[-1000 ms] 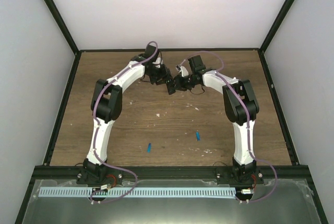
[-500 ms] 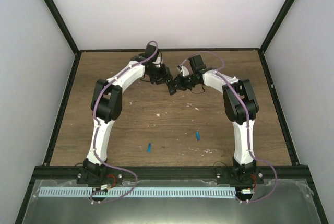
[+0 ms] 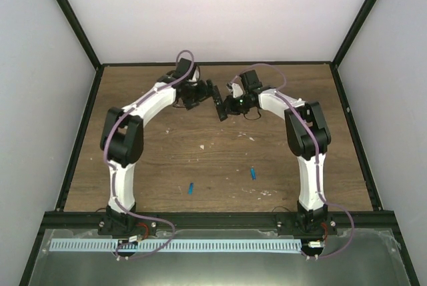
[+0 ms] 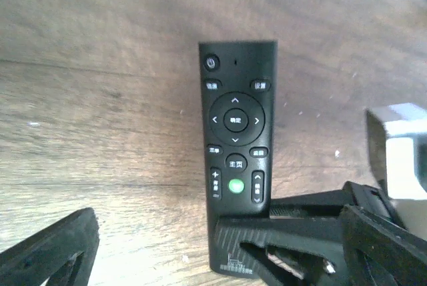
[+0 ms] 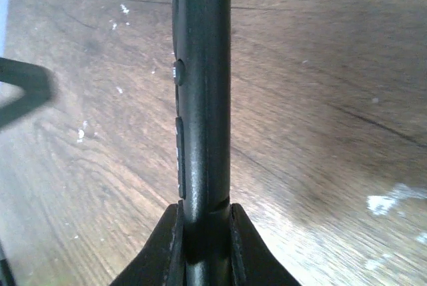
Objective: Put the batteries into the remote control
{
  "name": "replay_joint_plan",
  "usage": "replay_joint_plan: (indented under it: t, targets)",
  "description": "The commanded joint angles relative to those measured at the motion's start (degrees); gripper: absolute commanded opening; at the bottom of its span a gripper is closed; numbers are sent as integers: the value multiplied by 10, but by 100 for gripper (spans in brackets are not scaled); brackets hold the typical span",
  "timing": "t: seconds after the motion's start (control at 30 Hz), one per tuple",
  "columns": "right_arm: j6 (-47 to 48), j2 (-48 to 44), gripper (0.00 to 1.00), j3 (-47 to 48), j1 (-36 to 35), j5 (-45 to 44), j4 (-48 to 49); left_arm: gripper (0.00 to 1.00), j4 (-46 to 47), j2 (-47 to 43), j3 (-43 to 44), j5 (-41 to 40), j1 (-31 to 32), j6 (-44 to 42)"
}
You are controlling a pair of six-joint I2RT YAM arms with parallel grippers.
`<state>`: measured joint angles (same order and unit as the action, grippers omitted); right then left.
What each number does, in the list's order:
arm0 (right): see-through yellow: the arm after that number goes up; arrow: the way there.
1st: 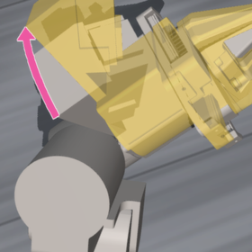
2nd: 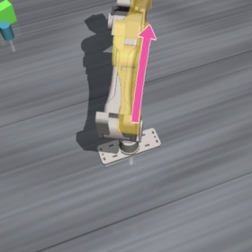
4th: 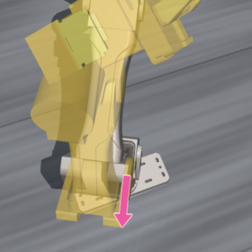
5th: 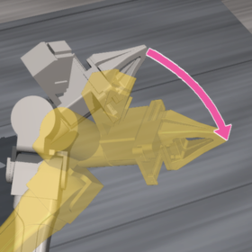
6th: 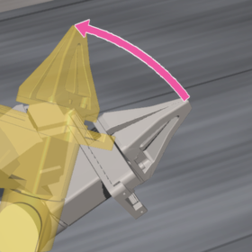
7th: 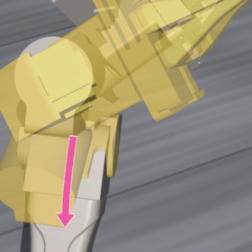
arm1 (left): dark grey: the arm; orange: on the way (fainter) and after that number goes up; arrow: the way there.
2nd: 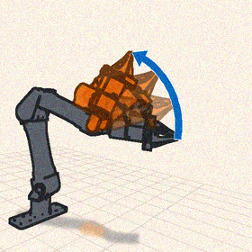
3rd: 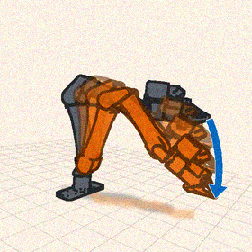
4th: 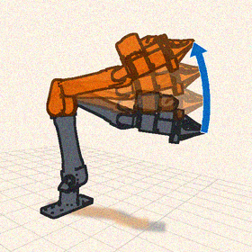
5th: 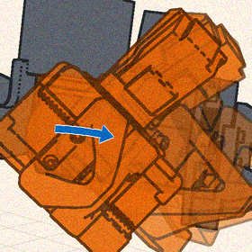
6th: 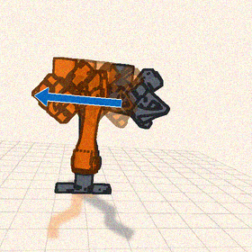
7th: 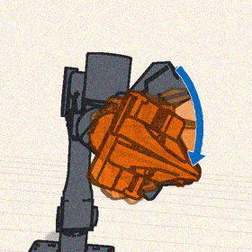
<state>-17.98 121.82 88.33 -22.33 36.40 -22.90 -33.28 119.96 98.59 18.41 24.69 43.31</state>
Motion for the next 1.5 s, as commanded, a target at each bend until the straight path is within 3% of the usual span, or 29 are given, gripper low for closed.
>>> replay_joint_plan:
  t: [0.0,0.17,0.33,0.6,0.7,1.2,1.47]
  targets:
    - [35,-53,1,1,-3,-75,-18,100,64,-84,-43,-76,-19,-4]
    - [77,-79,1,-7,-7,-177,-36,100,79,-124,-83,-69,-47,35]
    - [160,-99,1,-8,-49,-355,-42,100,100,-139,-102,-38,-62,89]
    - [279,-127,1,-60,-119,-622,33,100,170,-167,-147,-7,-64,171]
    - [316,-133,1,-81,-147,-684,69,100,201,-178,-171,-6,-64,192]
    - [453,-180,1,-199,-233,-761,281,94,260,-192,-225,20,-57,234]
    - [479,-173,1,-204,-252,-759,296,92,278,-199,-239,22,-54,242]
